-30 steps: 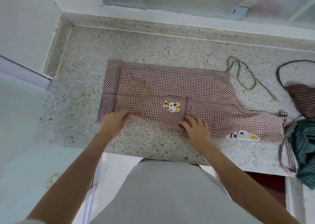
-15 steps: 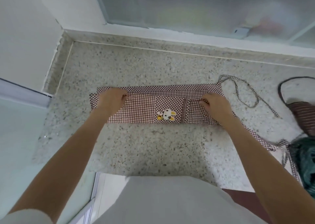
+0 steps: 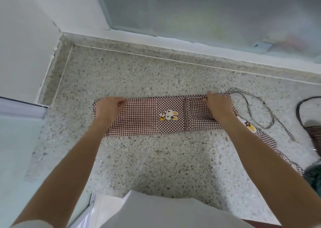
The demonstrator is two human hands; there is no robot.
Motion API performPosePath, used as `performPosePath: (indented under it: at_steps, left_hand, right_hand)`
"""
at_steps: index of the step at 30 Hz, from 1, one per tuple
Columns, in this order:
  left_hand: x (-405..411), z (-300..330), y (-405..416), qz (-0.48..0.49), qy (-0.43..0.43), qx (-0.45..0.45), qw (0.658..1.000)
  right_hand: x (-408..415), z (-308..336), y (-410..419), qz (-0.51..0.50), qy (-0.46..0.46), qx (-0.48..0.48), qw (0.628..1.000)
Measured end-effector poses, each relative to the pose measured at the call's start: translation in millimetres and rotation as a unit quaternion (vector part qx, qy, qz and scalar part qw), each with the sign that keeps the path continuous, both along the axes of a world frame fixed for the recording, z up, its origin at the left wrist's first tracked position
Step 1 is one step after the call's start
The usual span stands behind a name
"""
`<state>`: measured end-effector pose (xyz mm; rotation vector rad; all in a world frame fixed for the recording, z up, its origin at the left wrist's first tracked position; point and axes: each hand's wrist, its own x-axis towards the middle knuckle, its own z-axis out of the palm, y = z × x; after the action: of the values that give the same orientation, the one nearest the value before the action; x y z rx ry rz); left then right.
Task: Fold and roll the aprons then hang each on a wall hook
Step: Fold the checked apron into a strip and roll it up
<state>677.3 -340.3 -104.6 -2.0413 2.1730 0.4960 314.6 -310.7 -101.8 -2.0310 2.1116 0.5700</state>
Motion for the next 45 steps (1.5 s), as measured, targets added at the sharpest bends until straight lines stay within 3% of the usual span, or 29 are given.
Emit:
performPosePath:
  at_steps: [6, 12, 17, 20, 24, 30, 37, 42, 45]
  left_hand:
    - [5.1, -8.6, -4.8, 0.002, 0.009, -0.018, 1.0]
    - [2.4, -14.0, -0.5, -0.011, 0.028, -0.055, 0.998]
    - [-53.1, -11.5, 14.2, -0.136, 0.115, -0.09, 0.98]
    - [-114.3, -12.1, 32.4, -0.239, 0.161, -0.045, 0.957]
    - [-176.0, -23.1, 61.1, -0.303, 0.123, 0.069, 0.942]
    - [-162.2, -33.7, 65.1, -0.31, 0.112, 0.061, 0.942]
    - [-129.9, -31.4, 67.8, -0.322, 0.074, 0.083, 0.94]
    - [-144.2, -26.3, 71.1, -0.259, 0.09, 0.052, 0.96]
    - [-149.4, -30.0, 75.2, -0.267, 0.069, 0.029, 0.961]
  right_hand:
    - [1.0, -3.6, -14.0, -0.006, 0.037, 0.0, 0.999]
    - [-4.5, -6.3, -13.8, -0.039, 0.006, -0.028, 0.999]
    - [-28.1, -10.5, 12.2, -0.135, -0.154, -0.08, 0.975]
    - [-47.6, -10.1, 41.4, -0.16, -0.167, -0.086, 0.969]
    - [-70.1, -14.0, 80.6, -0.179, -0.181, -0.062, 0.965]
    - [-87.6, -3.4, 96.3, -0.216, -0.215, -0.054, 0.951]
    - [-97.1, -13.0, 83.8, -0.179, -0.182, -0.05, 0.966]
    - [-107.6, -17.3, 108.6, -0.161, -0.243, -0.037, 0.956]
    - [-118.7, -17.1, 116.9, -0.129, -0.217, -0.051, 0.966]
